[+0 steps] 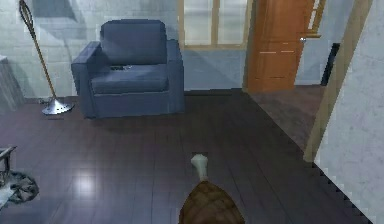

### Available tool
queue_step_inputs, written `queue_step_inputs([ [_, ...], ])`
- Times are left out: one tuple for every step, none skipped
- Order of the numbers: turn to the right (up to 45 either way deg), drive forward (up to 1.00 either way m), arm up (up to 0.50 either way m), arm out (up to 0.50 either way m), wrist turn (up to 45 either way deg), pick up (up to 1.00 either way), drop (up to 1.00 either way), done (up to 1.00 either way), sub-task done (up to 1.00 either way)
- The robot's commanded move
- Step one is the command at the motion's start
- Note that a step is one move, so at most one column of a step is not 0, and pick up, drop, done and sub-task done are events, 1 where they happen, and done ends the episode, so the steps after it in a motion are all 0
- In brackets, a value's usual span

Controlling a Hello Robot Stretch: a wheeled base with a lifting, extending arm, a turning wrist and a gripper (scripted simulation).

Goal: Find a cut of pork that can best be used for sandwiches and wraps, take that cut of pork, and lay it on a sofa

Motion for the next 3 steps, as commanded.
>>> queue_step_inputs([
  [-6.0,0.00,0.00,0.00,0.0,0.00,0.00,0.00,0.00],
  [0.0,0.55,0.00,0.00,0.0,0.00,0.00,0.00,0.00],
  [-30.0,0.00,0.00,0.00,0.0,0.00,0.00,0.00,0.00],
])
